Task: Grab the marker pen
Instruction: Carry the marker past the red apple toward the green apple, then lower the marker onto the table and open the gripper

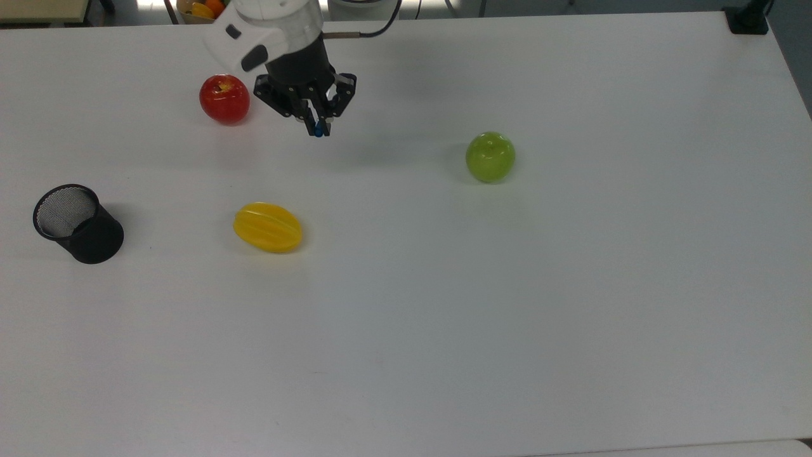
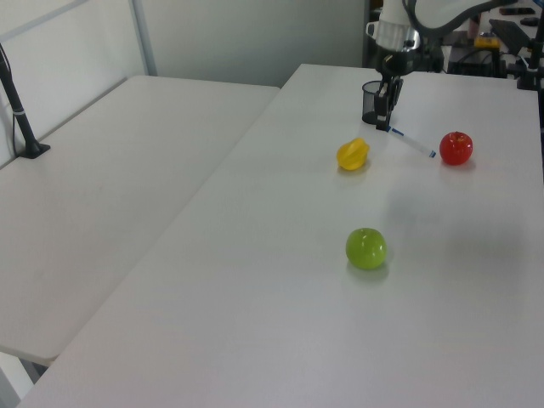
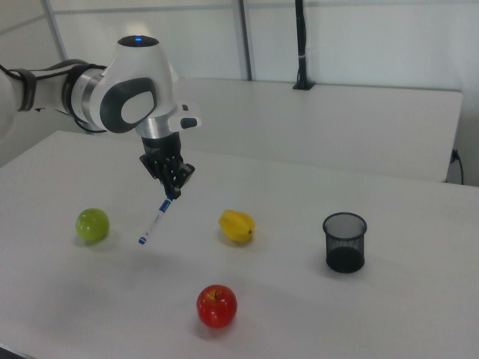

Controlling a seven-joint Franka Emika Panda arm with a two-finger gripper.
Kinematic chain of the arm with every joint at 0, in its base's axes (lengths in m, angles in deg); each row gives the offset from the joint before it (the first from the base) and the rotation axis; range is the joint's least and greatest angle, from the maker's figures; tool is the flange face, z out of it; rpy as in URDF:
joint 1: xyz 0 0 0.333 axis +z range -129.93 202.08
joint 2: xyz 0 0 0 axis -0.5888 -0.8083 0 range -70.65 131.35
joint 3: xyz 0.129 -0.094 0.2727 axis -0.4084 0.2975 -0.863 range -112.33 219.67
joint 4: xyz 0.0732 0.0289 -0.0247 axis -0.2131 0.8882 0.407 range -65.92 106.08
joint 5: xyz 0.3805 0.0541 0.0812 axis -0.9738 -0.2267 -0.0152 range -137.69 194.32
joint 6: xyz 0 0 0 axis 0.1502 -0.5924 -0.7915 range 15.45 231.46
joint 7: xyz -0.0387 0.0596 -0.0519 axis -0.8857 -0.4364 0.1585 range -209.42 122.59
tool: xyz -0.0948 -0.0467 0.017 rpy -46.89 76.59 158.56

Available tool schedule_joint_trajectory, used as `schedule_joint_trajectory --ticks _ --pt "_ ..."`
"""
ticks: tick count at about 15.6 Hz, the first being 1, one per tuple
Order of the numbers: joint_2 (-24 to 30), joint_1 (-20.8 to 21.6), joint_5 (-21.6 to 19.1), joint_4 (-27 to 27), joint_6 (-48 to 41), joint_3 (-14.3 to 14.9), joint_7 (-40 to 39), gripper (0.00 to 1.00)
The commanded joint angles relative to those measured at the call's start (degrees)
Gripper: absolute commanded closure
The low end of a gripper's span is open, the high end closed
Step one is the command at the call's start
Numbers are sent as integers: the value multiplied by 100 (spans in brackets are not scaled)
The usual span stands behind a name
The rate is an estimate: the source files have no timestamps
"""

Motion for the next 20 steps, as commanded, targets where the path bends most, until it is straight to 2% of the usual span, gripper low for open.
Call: schedule_joint_trajectory --ticks 1,6,10,14,15,16,18,19,20 --pt "-243 269 55 48 6 149 -10 100" --pt "-822 437 239 -128 41 123 121 97" --pt "-1262 586 424 -172 506 96 481 97" --pt "-1491 648 530 -181 744 96 640 93" --pt "-1535 665 547 -190 744 96 640 86" --pt "-1570 674 574 -233 744 96 649 68" --pt "-1571 674 583 -260 736 96 649 39" --pt "-1562 674 583 -260 727 96 675 16" --pt "-1536 665 583 -278 709 96 727 0"
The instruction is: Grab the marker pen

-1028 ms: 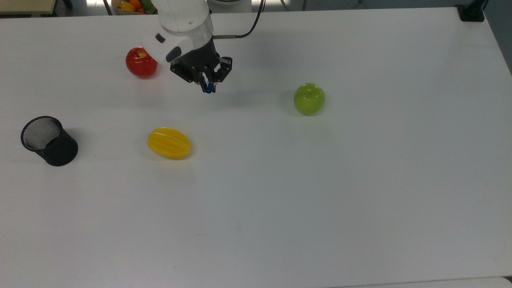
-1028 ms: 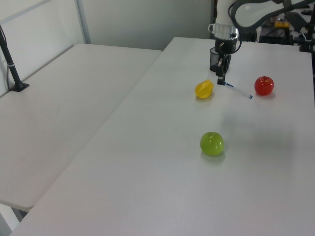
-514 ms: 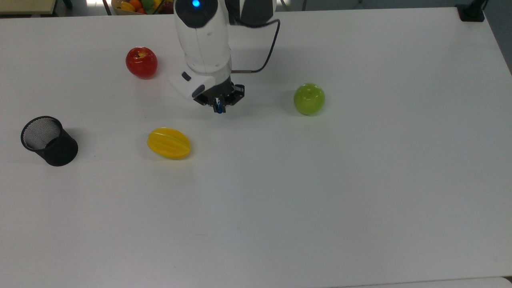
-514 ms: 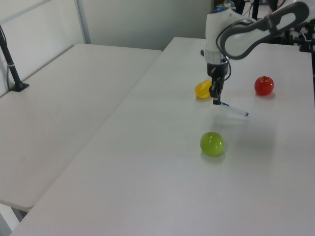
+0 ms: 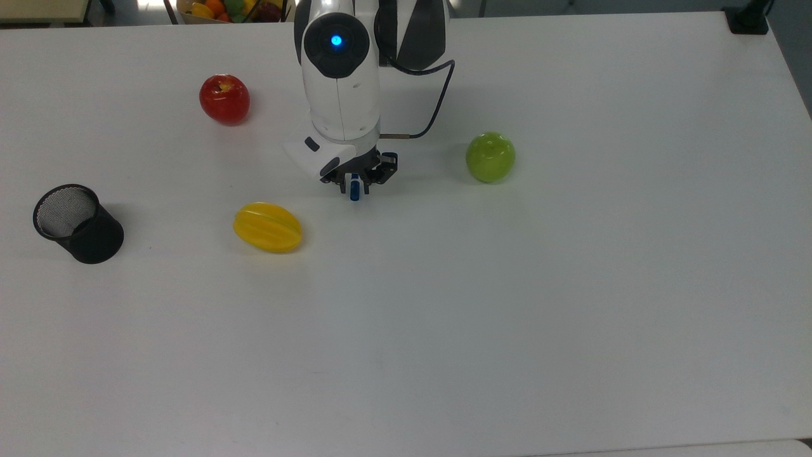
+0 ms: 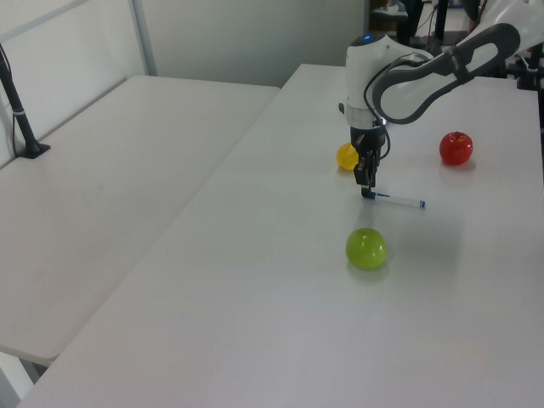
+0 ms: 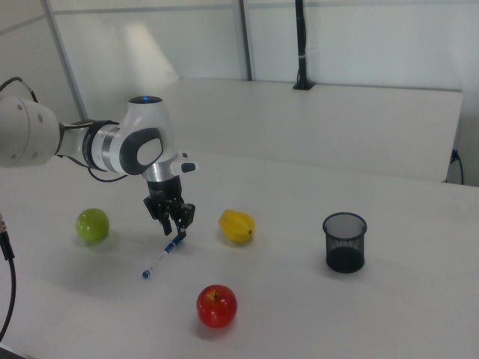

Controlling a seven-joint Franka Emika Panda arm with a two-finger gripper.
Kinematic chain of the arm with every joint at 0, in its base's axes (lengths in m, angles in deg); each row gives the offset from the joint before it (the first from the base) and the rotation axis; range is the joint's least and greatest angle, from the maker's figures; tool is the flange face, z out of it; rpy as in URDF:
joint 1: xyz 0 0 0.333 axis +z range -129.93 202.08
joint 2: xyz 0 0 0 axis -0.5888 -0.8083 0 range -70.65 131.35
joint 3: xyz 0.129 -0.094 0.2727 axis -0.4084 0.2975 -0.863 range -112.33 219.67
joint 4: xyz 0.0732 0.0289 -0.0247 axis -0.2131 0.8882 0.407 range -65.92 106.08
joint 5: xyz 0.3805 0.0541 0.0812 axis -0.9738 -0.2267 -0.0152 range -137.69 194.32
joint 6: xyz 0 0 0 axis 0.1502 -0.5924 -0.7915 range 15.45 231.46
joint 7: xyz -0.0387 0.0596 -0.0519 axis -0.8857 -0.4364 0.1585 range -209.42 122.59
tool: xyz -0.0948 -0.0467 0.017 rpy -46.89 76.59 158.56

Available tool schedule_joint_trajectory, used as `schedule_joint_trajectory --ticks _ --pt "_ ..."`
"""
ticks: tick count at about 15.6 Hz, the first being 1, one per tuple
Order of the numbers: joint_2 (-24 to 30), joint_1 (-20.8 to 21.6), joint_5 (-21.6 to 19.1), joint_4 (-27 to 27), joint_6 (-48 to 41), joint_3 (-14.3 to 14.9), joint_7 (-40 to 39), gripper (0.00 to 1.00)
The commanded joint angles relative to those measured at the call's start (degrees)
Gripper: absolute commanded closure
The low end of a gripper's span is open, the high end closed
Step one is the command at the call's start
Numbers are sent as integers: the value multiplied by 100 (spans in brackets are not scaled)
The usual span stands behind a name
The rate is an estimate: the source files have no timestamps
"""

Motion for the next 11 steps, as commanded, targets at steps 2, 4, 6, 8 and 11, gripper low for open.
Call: schedule_joint_trajectory --ticks 2,4,6,8,11 --pt "67 58 87 -150 5 95 260 0" --pt "374 -3 87 -132 -74 95 269 0" --pt "778 -152 87 -150 -546 86 277 0" --pt "1243 -433 79 -150 -1012 -45 277 0" --pt "1727 -803 96 -158 -1453 -239 269 0"
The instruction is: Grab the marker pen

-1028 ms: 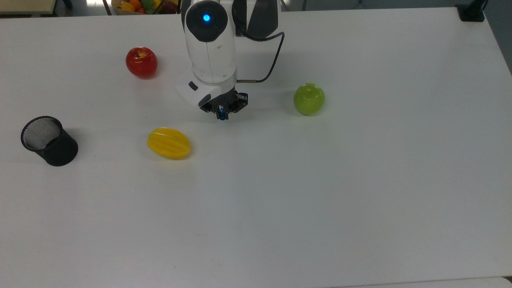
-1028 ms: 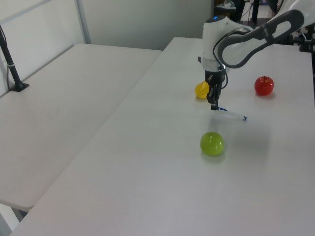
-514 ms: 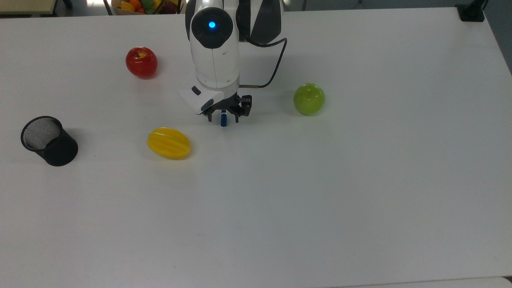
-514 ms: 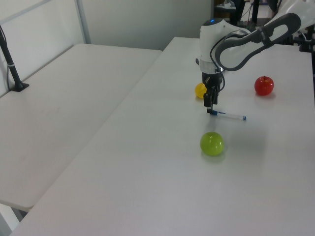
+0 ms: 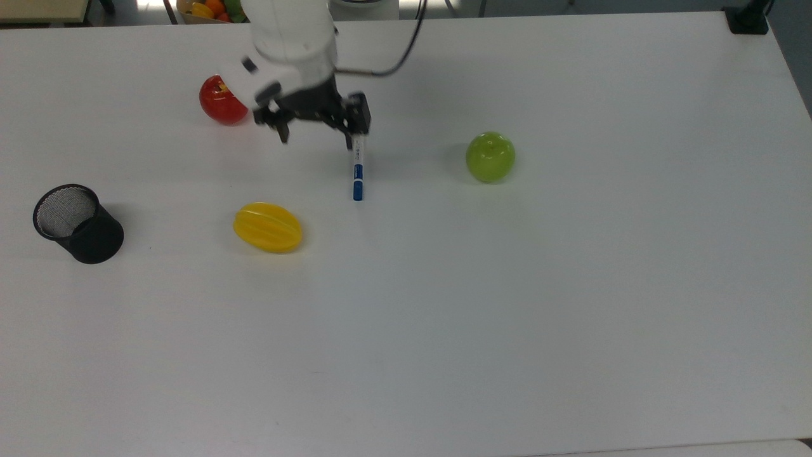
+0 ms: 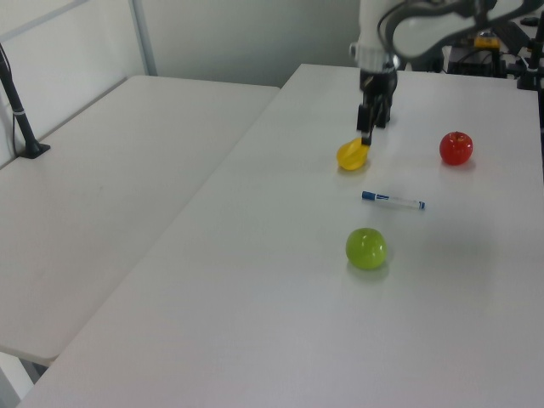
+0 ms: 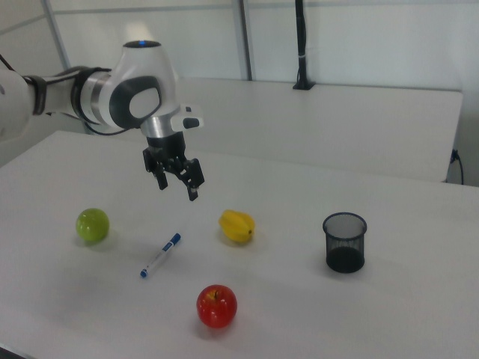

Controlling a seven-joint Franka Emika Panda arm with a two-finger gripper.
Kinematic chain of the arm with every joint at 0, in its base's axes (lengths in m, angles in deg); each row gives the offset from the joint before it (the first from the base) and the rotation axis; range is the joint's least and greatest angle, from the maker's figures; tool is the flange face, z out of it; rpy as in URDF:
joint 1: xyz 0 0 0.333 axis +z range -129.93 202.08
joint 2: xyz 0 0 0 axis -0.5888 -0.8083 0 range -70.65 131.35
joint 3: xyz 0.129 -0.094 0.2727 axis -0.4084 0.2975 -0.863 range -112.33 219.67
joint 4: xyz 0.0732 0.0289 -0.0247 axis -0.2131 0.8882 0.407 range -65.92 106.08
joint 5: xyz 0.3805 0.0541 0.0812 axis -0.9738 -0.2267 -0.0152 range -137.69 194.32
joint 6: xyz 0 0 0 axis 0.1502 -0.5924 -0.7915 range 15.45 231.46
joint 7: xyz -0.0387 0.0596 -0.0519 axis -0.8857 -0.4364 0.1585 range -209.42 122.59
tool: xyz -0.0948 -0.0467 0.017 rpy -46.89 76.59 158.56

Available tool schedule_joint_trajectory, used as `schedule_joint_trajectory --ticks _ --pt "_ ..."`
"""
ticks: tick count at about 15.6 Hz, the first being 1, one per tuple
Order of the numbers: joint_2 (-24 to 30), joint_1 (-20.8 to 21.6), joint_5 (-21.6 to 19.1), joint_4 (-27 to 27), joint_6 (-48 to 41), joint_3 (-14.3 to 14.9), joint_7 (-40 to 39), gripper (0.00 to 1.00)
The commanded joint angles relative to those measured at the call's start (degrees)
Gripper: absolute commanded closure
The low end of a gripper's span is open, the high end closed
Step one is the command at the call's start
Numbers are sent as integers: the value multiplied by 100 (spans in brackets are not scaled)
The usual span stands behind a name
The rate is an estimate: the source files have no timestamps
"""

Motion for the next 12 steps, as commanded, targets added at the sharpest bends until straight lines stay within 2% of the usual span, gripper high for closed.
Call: schedule_joint_trajectory --ticks 1,5,8,12 --pt "832 -405 93 228 -547 -243 114 0" --pt "1255 -634 84 202 -943 -252 62 0" --pt "1273 -740 58 -149 -1504 -252 114 0" --pt "1264 -784 58 -212 -1620 -252 114 0"
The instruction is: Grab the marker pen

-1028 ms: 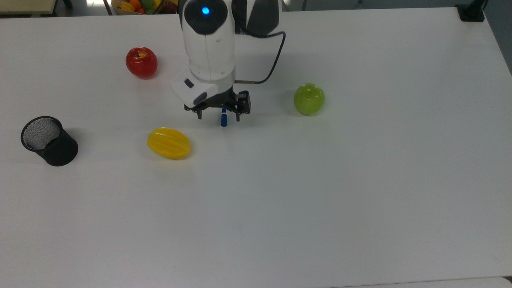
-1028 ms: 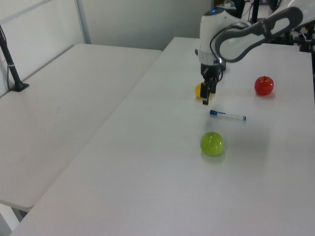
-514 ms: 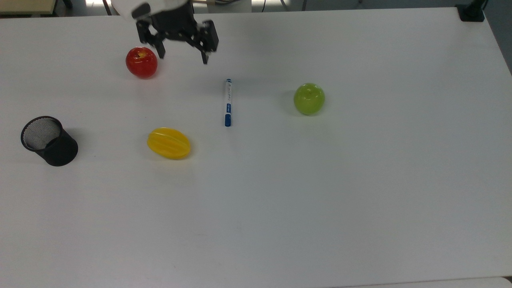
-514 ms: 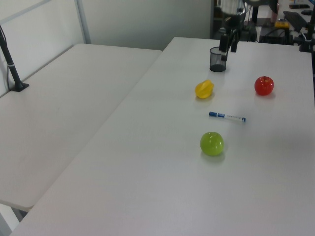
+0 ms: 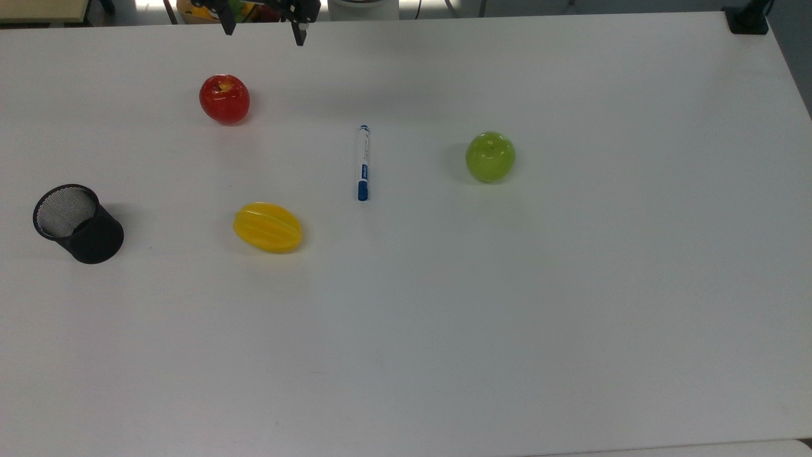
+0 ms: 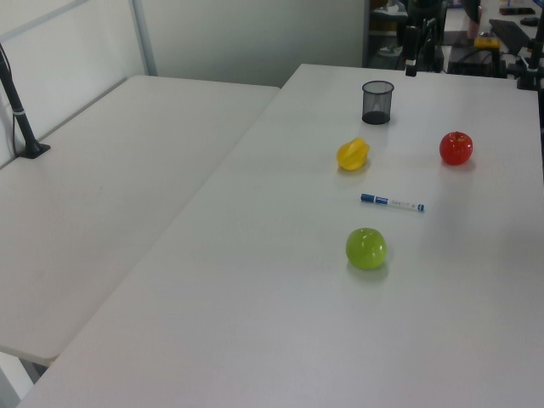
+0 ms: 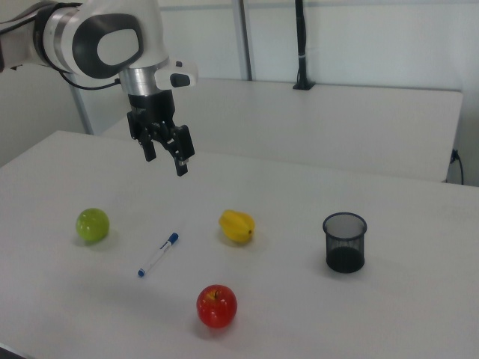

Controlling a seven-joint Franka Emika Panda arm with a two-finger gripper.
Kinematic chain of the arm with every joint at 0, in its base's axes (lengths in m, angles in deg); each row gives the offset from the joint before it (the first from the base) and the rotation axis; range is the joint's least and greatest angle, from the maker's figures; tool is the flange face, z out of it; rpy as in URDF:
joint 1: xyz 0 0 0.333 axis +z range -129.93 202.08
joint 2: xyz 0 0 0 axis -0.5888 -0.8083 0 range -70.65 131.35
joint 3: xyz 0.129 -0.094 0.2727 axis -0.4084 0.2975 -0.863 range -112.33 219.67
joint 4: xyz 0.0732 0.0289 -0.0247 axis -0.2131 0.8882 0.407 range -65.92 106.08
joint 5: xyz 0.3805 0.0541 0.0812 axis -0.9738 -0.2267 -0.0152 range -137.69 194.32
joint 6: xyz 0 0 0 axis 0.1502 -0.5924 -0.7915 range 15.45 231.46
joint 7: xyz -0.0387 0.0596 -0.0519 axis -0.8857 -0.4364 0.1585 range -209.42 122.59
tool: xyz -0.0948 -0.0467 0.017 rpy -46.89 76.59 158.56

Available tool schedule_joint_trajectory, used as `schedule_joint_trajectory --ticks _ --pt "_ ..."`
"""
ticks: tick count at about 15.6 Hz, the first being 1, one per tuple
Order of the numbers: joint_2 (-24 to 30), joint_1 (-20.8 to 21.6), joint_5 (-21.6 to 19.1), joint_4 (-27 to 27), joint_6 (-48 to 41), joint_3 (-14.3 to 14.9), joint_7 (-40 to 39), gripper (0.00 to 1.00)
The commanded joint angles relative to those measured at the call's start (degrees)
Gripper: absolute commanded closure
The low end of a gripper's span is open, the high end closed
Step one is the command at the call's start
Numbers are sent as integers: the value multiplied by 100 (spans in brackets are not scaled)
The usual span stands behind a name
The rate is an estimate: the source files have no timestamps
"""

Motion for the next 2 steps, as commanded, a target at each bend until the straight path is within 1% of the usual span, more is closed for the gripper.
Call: schedule_joint_trajectory --ticks 1,2 --pt "7 -56 65 -41 -166 -97 114 0" --pt "7 -39 65 -41 -166 -96 122 0"
